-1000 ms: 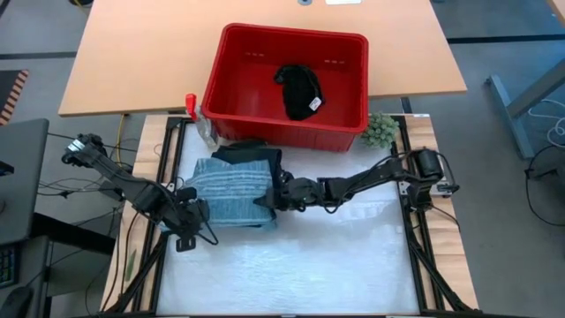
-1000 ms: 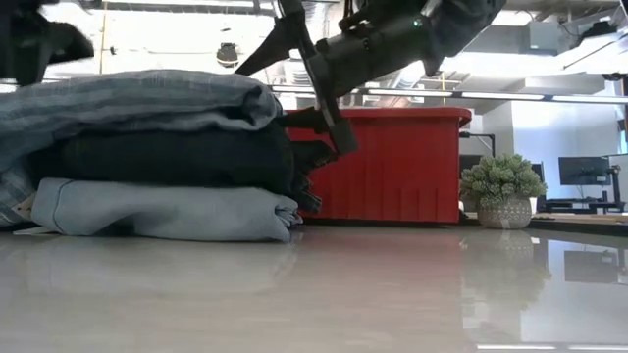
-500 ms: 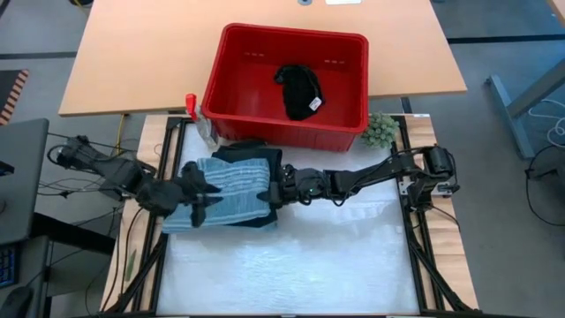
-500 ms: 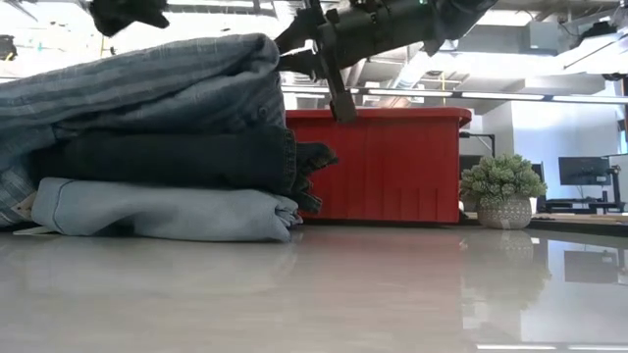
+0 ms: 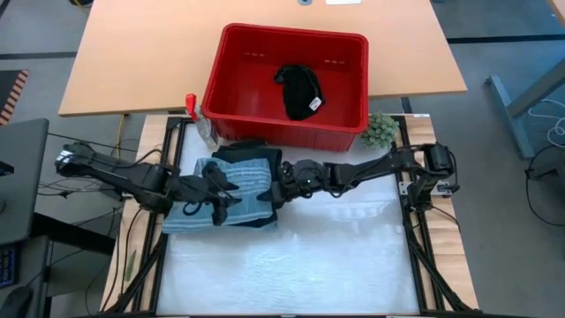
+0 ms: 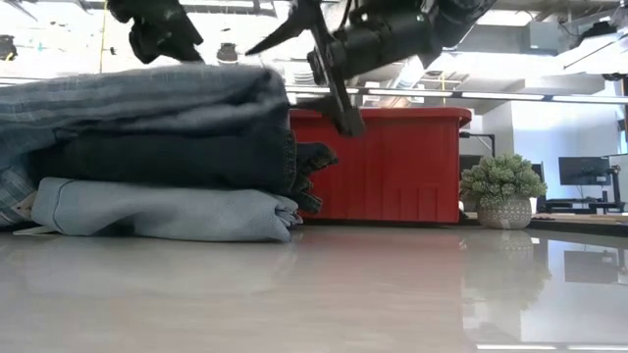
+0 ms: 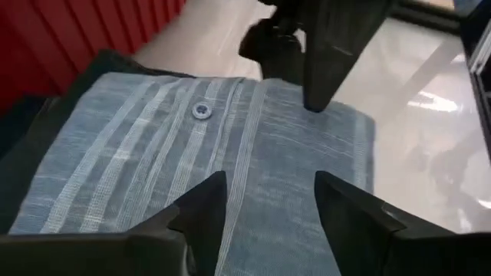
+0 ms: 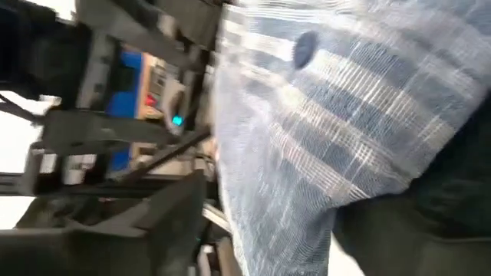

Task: Fold laundry
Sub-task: Fold the blue shirt from the red laundry bin

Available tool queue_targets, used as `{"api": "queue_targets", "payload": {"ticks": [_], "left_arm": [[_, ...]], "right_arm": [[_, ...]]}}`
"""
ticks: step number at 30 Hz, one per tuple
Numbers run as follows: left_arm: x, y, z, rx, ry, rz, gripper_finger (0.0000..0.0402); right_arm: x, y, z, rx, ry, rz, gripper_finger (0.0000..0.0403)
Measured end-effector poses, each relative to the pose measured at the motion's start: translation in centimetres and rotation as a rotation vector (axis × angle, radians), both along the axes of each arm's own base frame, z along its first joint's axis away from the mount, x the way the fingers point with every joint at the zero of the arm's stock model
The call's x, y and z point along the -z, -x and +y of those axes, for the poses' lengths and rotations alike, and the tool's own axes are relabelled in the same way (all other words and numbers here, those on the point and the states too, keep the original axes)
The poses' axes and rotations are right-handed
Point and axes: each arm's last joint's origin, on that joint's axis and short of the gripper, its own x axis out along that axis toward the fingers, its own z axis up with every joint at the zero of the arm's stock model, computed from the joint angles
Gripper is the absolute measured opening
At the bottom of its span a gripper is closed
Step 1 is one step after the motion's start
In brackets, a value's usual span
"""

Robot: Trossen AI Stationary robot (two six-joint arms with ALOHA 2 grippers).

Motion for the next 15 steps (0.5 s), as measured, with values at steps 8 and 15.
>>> {"api": "queue_targets", "payload": {"ticks": [8, 15], "left_arm": [[1.4, -0.1, 0.4, -0.108, -0.055, 0.115, 0.0204], [1.5, 0.0, 0.8, -0.129, -0.045, 0.134, 0.0204]], "right_arm": [[1.3, 0.5, -2.7, 0.093, 0.019, 0.138, 0.0389], [0.9, 0.5, -4.3, 0.171, 0.052, 0.102, 0.0370]]}}
